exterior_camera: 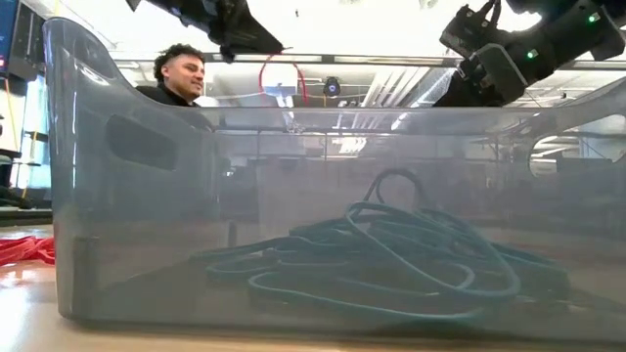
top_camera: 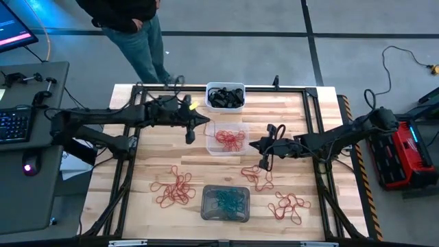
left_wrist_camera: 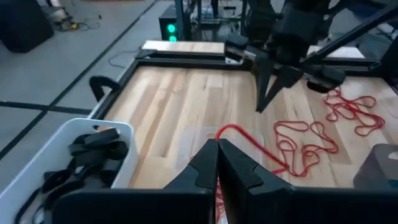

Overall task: Sort rubber bands into baskets
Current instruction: Put the red rubber band into the transparent bin

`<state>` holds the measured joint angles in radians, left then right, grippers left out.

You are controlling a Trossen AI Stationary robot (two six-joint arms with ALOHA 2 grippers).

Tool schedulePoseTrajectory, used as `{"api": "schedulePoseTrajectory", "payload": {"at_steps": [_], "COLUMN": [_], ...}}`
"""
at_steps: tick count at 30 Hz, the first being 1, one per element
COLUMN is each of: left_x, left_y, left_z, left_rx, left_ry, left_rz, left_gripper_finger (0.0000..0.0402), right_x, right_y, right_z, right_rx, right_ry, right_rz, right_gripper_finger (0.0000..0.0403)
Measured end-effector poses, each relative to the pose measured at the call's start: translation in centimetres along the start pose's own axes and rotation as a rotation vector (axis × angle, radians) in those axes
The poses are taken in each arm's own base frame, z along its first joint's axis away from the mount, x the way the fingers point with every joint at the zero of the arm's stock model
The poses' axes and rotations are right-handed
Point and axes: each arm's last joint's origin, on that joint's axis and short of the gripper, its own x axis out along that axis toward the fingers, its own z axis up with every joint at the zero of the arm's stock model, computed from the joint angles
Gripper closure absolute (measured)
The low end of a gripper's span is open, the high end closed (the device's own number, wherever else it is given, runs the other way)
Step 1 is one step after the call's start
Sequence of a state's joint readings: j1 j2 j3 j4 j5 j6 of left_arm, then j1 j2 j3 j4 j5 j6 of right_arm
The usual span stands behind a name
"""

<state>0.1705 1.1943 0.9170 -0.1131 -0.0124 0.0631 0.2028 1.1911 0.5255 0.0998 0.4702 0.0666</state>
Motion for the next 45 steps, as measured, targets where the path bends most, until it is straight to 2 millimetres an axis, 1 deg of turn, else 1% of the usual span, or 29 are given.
{"api": "schedulePoseTrajectory", "payload": {"at_steps": [8, 12, 15, 18, 26, 29, 33, 36, 42, 45], "left_x": [5.6, 8.5, 10.3, 11.7, 14.2, 14.8, 14.8, 14.4, 13.4, 12.7], "left_y": [-1.0, -1.5, -1.6, -1.6, -1.8, -1.8, -1.8, -2.0, -2.6, -2.7], "left_z": [-0.1, -0.4, -0.8, -1.7, -4.6, -5.4, -5.5, -5.0, -3.9, -3.1], "left_rx": [0.041, 0.073, 0.091, 0.093, 0.1, 0.106, 0.125, 0.146, 0.18, 0.184], "left_ry": [0.105, 0.153, 0.184, 0.23, 0.341, 0.373, 0.382, 0.362, 0.332, 0.305], "left_rz": [-0.057, -0.095, -0.101, -0.107, -0.11, -0.089, -0.091, -0.098, -0.113, -0.109], "left_gripper_finger": [0.0401, 0.0401, 0.0401, 0.0401, 0.0401, 0.0401, 0.0387, 0.0363, 0.0298, 0.0281], "right_x": [-0.2, -0.2, -0.2, -0.2, -0.2, -0.2, -0.2, -0.2, -0.2, -0.2], "right_y": [-0.1, -0.2, -0.2, -0.2, -0.2, -0.2, -0.2, -0.2, -0.1, -0.1], "right_z": [-0.5, -0.8, -0.8, -0.8, -0.8, -0.8, -0.8, -0.8, -0.7, -0.7], "right_rx": [-0.017, -0.017, -0.02, -0.016, -0.012, 0.004, 0.033, 0.049, 0.054, 0.058], "right_ry": [0.053, 0.075, 0.081, 0.083, 0.082, 0.082, 0.081, 0.081, 0.075, 0.07], "right_rz": [-0.009, -0.012, -0.015, -0.019, -0.021, -0.022, -0.023, -0.023, -0.007, 0.001], "right_gripper_finger": [0.0403, 0.0403, 0.0403, 0.0403, 0.0403, 0.0403, 0.0403, 0.0403, 0.0403, 0.0403]}}
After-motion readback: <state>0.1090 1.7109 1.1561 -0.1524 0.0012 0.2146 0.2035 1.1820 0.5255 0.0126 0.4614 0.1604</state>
